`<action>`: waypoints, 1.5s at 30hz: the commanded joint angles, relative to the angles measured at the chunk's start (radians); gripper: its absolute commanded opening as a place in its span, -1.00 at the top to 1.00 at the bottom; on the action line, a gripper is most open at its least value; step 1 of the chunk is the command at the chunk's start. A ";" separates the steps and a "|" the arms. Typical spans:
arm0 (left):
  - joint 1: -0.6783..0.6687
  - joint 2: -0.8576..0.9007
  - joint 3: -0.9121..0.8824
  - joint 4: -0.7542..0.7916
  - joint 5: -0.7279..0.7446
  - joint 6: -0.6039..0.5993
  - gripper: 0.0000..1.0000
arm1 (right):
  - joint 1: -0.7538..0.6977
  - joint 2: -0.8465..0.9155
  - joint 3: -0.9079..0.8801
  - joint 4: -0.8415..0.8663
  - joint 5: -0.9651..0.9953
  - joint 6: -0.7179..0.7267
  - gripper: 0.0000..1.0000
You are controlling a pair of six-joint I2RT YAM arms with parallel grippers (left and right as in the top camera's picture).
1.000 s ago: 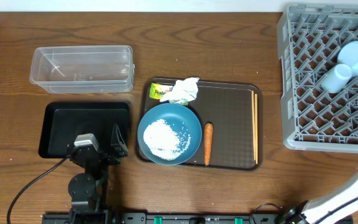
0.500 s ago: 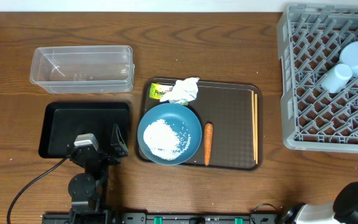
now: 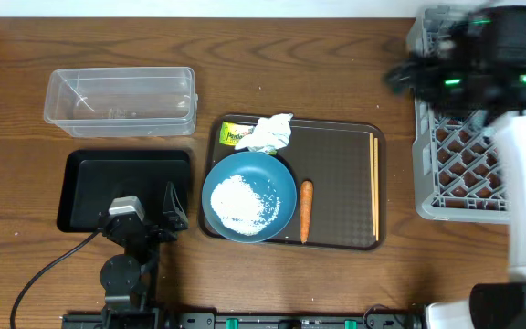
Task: Sort waste into correct bins and load items into the dishwasher rack
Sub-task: 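Move the right gripper over the wooden chopsticks on the tray, then lower the right gripper and grasp the wooden chopsticks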
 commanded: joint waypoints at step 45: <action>-0.002 -0.006 -0.030 -0.019 -0.019 0.006 -0.96 | 0.235 0.202 -0.179 0.038 0.369 0.070 -0.95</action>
